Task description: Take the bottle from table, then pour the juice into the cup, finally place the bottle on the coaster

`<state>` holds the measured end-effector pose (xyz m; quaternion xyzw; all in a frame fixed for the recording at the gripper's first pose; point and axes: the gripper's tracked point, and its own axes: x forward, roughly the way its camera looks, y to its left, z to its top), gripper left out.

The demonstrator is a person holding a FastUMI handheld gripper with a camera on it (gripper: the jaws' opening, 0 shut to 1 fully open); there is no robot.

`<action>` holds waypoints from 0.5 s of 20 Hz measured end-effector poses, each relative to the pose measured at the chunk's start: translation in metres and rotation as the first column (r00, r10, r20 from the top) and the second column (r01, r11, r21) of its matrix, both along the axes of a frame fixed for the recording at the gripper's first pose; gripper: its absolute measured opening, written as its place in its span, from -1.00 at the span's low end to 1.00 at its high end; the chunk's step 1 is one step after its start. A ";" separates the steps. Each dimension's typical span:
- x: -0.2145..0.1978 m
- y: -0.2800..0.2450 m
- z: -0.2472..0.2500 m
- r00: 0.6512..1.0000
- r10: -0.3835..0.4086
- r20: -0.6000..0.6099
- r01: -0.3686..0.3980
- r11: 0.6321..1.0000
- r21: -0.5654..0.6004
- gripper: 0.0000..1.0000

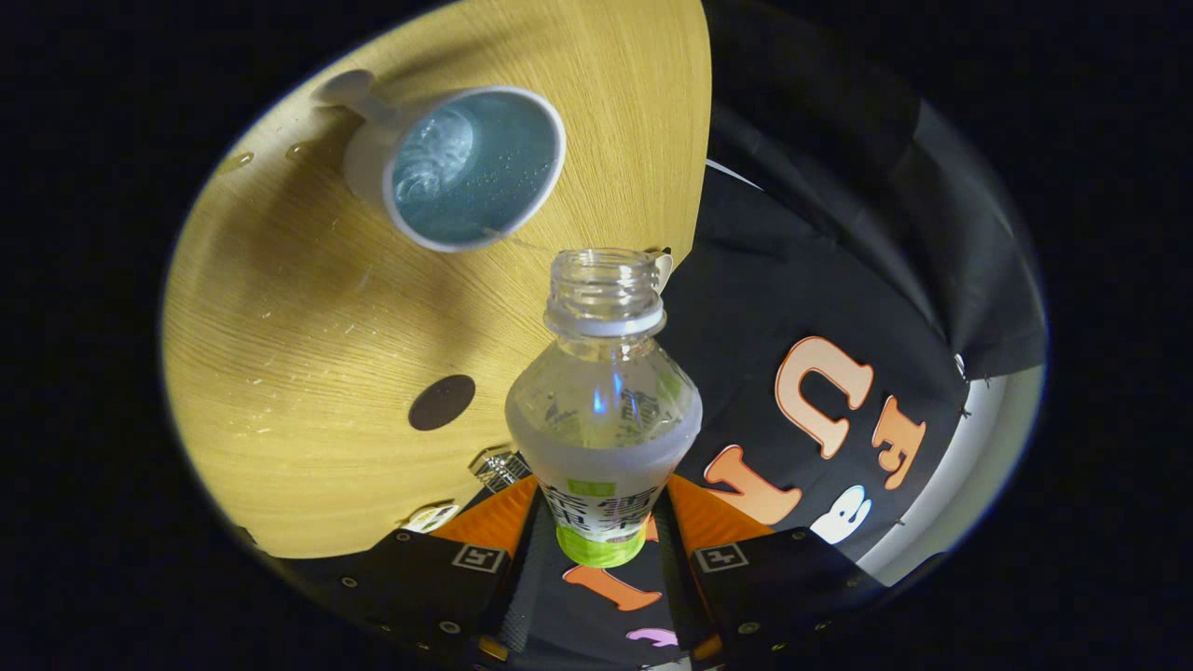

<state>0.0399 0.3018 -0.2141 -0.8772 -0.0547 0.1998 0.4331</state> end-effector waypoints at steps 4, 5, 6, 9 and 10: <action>-0.008 -0.008 -0.018 0.991 -0.073 -0.109 0.088 0.985 0.145 0.18; -0.009 -0.009 -0.019 0.987 -0.091 -0.132 0.114 0.977 0.181 0.18; -0.012 -0.010 -0.023 0.982 -0.104 -0.158 0.137 0.966 0.218 0.18; -0.016 -0.010 -0.035 0.953 -0.144 -0.265 0.234 0.908 0.348 0.19; -0.019 -0.012 -0.037 0.939 -0.157 -0.305 0.273 0.879 0.391 0.19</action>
